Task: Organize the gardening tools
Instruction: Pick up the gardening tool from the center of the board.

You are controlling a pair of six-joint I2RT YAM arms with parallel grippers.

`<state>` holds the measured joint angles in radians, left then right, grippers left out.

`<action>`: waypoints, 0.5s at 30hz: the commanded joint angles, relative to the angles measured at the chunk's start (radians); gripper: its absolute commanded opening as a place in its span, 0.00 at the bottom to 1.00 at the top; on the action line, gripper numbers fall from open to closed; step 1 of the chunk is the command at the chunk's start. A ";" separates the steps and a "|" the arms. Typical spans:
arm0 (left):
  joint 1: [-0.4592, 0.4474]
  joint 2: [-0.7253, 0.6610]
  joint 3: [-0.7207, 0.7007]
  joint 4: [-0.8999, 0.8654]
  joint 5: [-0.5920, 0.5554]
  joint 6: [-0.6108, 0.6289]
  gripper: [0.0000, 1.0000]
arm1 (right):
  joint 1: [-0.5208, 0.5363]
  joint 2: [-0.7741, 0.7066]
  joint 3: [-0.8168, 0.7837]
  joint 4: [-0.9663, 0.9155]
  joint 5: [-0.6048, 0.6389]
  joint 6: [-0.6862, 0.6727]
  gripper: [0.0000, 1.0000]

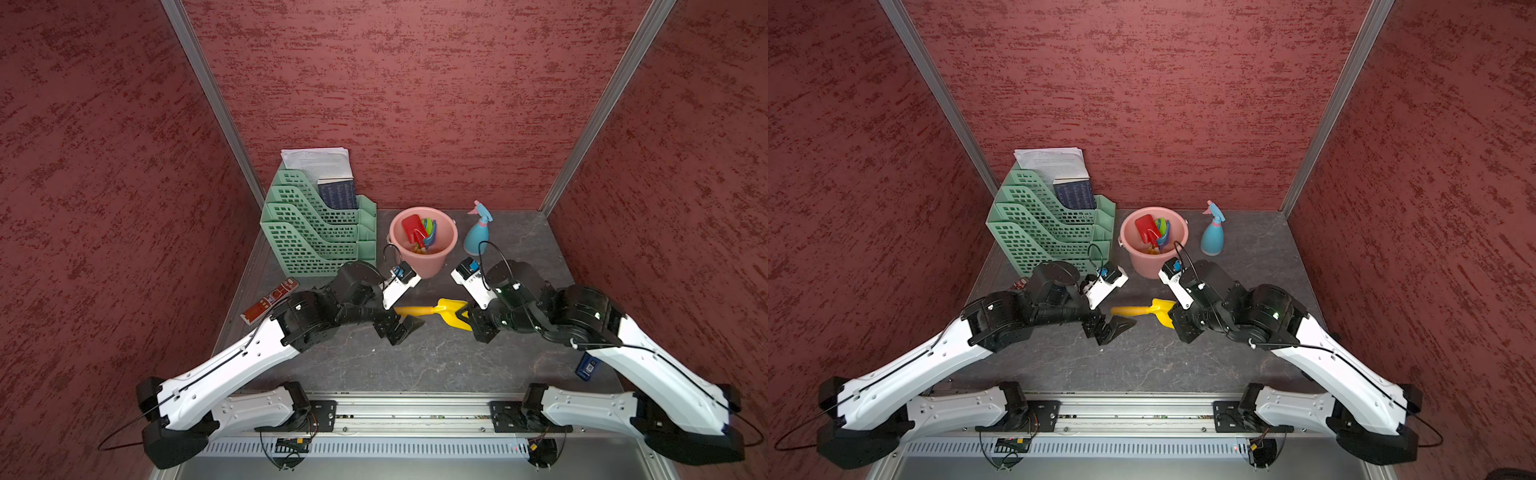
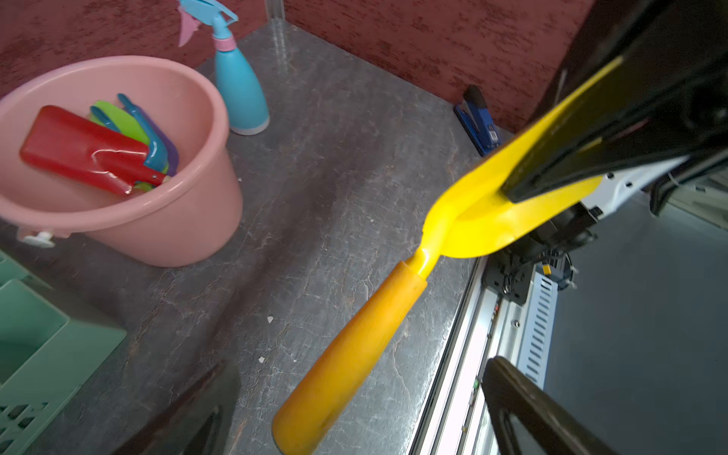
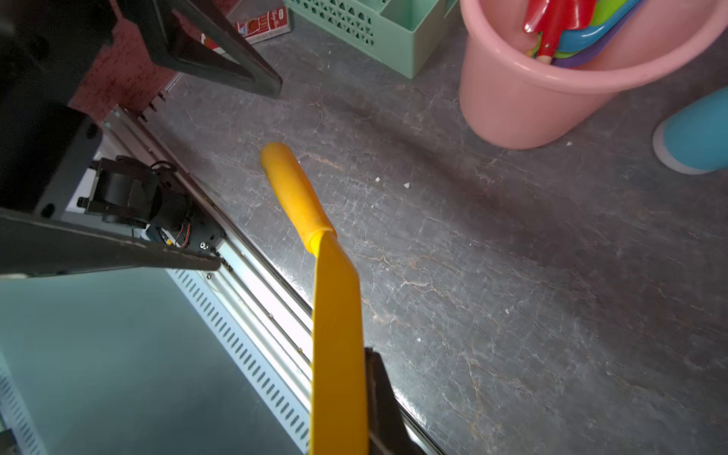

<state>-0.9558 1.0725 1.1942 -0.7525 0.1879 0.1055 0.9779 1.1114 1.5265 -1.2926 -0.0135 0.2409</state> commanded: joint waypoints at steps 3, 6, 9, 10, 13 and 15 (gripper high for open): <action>-0.011 0.023 0.023 -0.064 0.162 0.176 0.99 | 0.002 0.013 0.077 -0.093 -0.094 -0.091 0.00; -0.013 0.047 0.029 -0.054 0.178 0.186 0.93 | 0.002 0.027 0.100 -0.110 -0.105 -0.105 0.00; -0.015 0.062 0.031 -0.028 0.192 0.188 0.86 | 0.002 0.038 0.106 -0.112 -0.118 -0.116 0.00; -0.016 0.069 0.035 -0.025 0.197 0.190 0.83 | 0.002 0.040 0.107 -0.111 -0.118 -0.119 0.00; -0.017 0.095 0.053 -0.026 0.211 0.194 0.74 | 0.002 0.046 0.111 -0.107 -0.124 -0.126 0.00; -0.019 0.109 0.063 -0.029 0.223 0.198 0.67 | 0.002 0.046 0.114 -0.103 -0.123 -0.129 0.00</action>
<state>-0.9665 1.1702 1.2213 -0.7929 0.3691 0.2783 0.9779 1.1633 1.6035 -1.3933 -0.1150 0.1345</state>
